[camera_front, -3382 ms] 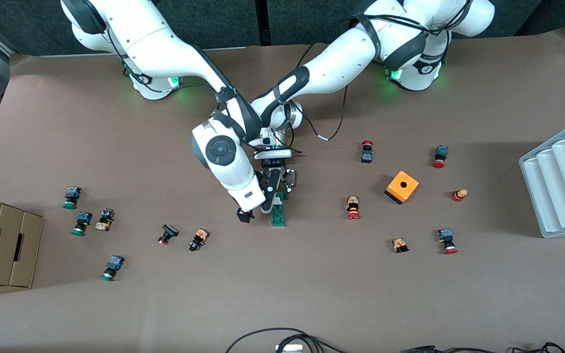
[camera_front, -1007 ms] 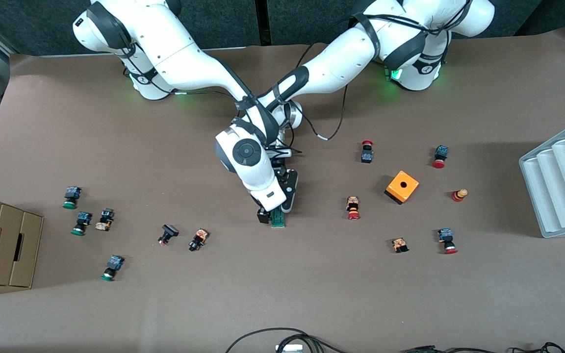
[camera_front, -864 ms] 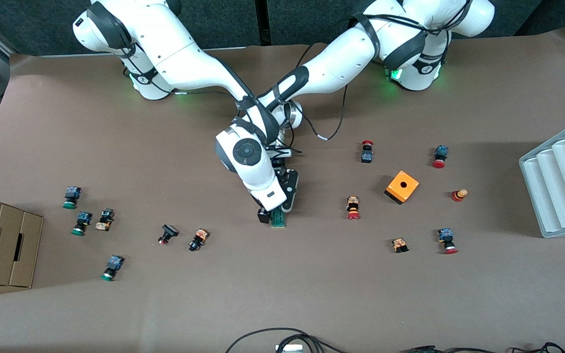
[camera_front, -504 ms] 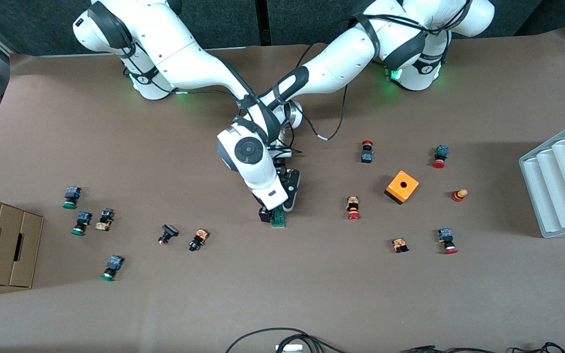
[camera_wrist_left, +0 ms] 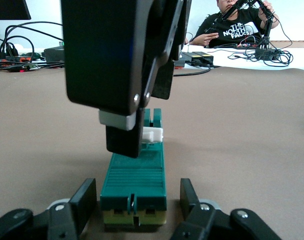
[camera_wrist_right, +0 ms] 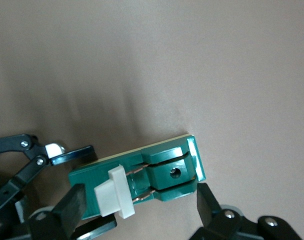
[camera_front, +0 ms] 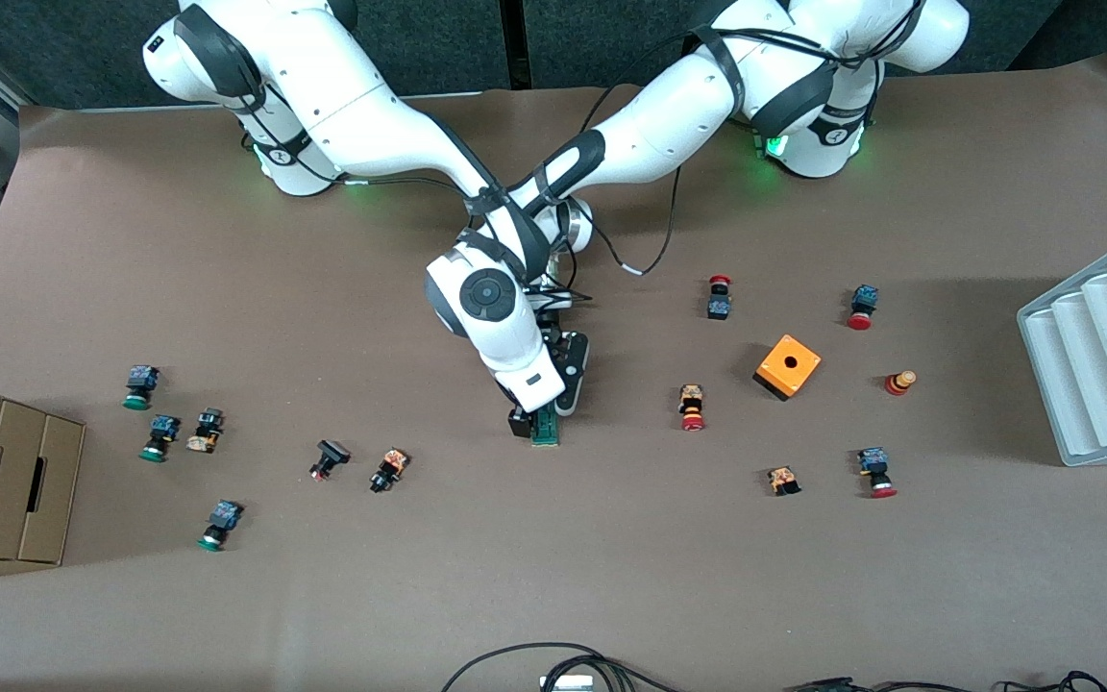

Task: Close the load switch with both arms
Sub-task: 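Push the white lever along the switch slot with the right gripper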

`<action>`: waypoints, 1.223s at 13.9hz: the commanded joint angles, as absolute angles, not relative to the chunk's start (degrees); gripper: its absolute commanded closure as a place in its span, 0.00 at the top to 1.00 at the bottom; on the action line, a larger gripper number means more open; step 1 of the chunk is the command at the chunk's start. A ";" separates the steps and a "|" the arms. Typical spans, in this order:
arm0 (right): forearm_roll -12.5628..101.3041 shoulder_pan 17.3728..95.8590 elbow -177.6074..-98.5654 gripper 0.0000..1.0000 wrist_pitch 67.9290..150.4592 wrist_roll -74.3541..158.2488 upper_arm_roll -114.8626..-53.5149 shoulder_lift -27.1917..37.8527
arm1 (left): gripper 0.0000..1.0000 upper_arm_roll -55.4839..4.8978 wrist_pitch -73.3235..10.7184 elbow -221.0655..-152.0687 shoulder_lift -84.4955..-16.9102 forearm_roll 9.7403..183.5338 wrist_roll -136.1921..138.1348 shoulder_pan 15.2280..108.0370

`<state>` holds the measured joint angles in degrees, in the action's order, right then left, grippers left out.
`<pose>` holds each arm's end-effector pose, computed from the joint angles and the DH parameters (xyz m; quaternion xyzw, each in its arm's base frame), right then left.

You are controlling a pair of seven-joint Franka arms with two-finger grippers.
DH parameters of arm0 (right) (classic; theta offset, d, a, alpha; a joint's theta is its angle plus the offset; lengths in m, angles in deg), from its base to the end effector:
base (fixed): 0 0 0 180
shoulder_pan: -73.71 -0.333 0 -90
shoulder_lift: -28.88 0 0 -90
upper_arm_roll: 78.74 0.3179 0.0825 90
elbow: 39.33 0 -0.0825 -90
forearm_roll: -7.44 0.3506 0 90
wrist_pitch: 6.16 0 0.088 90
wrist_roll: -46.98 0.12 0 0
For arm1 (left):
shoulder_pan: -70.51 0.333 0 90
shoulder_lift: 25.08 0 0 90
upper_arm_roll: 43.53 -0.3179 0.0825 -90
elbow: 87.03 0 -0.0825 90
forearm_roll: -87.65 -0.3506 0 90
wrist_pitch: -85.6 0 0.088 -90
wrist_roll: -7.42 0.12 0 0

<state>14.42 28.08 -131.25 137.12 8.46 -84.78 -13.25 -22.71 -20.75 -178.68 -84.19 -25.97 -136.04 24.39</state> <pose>0.5246 0.4486 0.2268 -0.7919 -0.6049 -0.0831 0.0070 0.3603 -0.5474 0.0801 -0.8089 -0.0232 -0.5874 0.0129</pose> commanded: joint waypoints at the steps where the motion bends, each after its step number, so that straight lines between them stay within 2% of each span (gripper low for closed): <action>1: 15.08 27.31 -129.86 0.95 138.24 8.57 -85.95 -14.45 | 0.75 -23.32 -19.96 -178.00 -85.55 -26.52 -137.25 23.92; 4: 15.00 27.31 -129.86 0.85 138.33 8.31 -85.95 -14.45 | 0.72 -23.32 -19.96 -178.00 -85.55 -26.52 -137.25 23.92; 8: 14.91 27.31 -129.86 0.79 138.68 7.87 -86.03 -14.36 | 0.71 -23.32 -19.96 -178.00 -85.55 -26.52 -137.25 23.92; 9: 14.82 27.31 -129.86 0.74 138.68 7.78 -86.03 -14.36 | 0.71 -23.32 -19.96 -178.00 -85.55 -26.52 -137.25 23.92; 17: 14.64 27.31 -129.86 0.64 138.59 7.60 -86.65 -14.01 | 0.72 -23.32 -19.96 -178.00 -85.55 -26.52 -137.25 23.92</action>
